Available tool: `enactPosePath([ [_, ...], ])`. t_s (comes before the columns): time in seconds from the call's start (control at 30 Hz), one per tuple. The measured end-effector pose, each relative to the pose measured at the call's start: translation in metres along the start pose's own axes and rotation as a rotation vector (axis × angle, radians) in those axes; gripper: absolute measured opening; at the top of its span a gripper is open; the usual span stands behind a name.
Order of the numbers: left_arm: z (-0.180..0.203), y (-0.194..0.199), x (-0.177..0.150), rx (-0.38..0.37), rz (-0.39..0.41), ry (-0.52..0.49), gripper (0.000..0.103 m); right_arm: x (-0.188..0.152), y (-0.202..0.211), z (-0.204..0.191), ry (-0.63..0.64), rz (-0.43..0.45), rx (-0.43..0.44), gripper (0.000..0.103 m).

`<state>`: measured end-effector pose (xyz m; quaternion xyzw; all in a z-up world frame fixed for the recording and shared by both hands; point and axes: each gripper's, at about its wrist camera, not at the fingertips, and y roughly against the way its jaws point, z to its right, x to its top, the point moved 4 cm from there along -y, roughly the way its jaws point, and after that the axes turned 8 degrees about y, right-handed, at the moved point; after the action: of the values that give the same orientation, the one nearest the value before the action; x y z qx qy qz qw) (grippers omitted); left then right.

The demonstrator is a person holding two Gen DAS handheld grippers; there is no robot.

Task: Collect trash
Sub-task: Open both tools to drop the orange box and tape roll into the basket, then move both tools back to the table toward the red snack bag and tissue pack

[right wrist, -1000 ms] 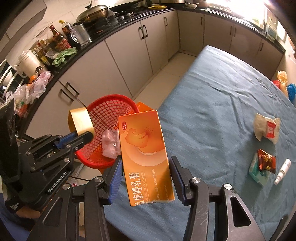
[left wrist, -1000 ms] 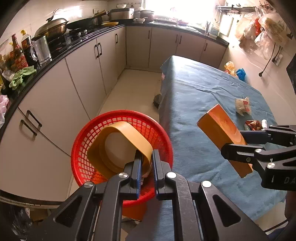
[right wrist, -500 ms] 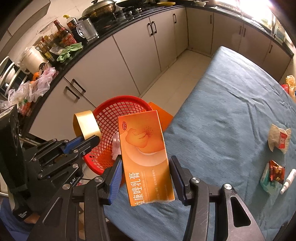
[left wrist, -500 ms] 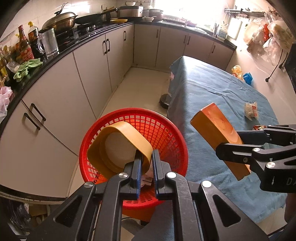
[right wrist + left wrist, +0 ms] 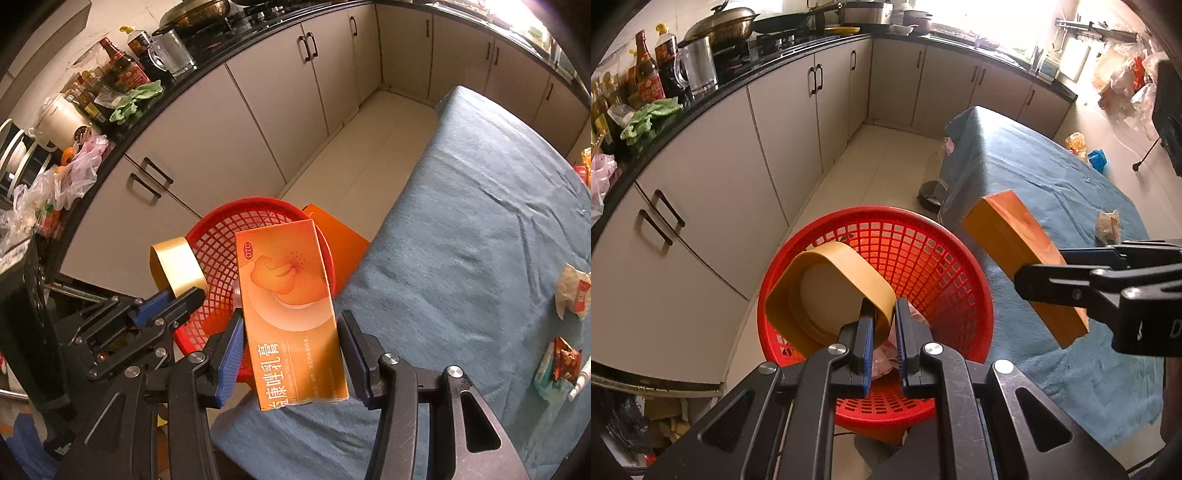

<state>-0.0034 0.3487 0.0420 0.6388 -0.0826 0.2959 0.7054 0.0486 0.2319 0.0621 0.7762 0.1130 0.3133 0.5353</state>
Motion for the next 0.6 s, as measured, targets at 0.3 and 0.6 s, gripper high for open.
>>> enactPosePath([
  [0.3, -0.011, -0.004, 0.004, -0.003, -0.008, 0.030, 0.012, 0.019, -0.016, -0.010, -0.004, -0.002, 0.013, 0.055],
  [0.6, -0.015, 0.007, 0.009, 0.004, 0.025, 0.044, 0.042, 0.029, -0.001, -0.002, -0.045, 0.043, 0.011, 0.055],
])
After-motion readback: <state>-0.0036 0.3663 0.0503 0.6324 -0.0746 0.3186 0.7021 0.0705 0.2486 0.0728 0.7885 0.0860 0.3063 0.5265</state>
